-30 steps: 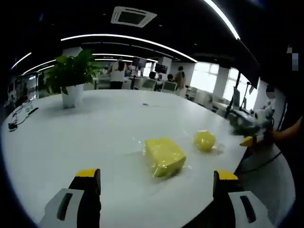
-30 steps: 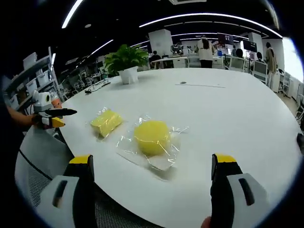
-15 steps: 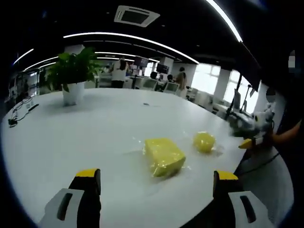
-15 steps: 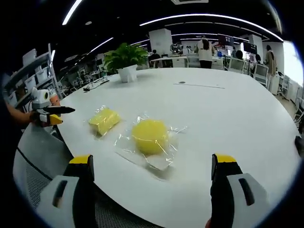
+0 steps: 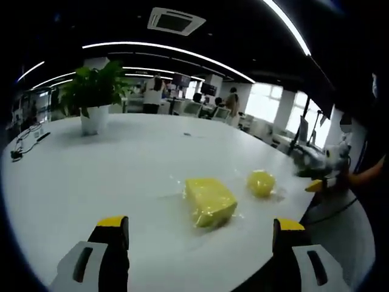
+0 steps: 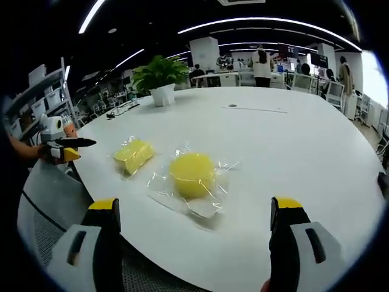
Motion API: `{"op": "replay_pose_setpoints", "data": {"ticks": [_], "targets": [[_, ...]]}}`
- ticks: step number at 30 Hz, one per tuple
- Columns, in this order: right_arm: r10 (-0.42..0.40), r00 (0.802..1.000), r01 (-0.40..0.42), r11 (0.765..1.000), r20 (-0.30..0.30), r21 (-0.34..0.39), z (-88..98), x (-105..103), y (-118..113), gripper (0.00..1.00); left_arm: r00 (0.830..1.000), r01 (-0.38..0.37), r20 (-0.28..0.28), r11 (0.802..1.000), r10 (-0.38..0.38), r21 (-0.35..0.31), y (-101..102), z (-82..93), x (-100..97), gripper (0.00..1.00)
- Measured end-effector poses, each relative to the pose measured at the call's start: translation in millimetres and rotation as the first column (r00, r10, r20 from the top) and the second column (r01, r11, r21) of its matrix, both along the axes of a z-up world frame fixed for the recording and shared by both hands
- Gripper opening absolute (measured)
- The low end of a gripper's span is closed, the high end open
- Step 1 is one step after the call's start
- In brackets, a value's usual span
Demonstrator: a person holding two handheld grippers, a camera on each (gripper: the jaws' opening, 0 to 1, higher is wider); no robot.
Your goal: Compare the silicone blocks by pressing each to a similar depth, holding the contact briefly, and releasing to observe deformation and rebound differences across the visible hardness samples.
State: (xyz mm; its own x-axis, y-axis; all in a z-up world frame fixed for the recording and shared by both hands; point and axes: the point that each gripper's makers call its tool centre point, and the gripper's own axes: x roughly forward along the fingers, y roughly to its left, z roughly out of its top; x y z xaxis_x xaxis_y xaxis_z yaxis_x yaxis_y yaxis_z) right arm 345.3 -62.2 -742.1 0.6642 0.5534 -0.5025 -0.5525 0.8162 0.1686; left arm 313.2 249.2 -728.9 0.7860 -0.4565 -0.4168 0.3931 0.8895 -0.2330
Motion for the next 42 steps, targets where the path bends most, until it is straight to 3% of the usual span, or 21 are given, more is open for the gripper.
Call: {"op": "replay_pose_setpoints", "data": {"ticks": [14,25,31,35,37,42], "targets": [[0.0,1.0,0.0,1.0,0.008,-0.015,1.0,0,1,0.96,1.0,-0.006,-0.004,1.0,0.006,-0.011,1,0.6,-0.1,1.0],[-0.01,1.0,0.01,1.0,0.013,-0.009,2.6,2,-1,0.96,0.999,-0.026,-0.025,0.998,0.025,-0.058,4,4.8,3.0,1.0],[-0.011,1.0,0.011,1.0,0.015,-0.006,2.8,2,-1,0.96,0.999,-0.009,-0.042,0.997,0.006,-0.07,-4,4.5,2.0,1.0],[-0.015,1.0,0.015,1.0,0.018,0.003,3.5,3,-2,0.96,0.999,-0.01,-0.04,0.997,0.007,-0.071,-3,11.1,11.2,1.0],[-0.017,1.0,0.017,1.0,0.016,0.008,2.9,3,-2,0.96,0.999,-0.029,-0.031,0.993,0.026,-0.11,0,21.0,19.8,1.0],[-0.018,1.0,0.018,1.0,0.017,0.01,2.5,4,-4,0.96,1.0,-0.023,-0.007,0.995,0.022,-0.101,0,33.5,37.0,1.0]]}}
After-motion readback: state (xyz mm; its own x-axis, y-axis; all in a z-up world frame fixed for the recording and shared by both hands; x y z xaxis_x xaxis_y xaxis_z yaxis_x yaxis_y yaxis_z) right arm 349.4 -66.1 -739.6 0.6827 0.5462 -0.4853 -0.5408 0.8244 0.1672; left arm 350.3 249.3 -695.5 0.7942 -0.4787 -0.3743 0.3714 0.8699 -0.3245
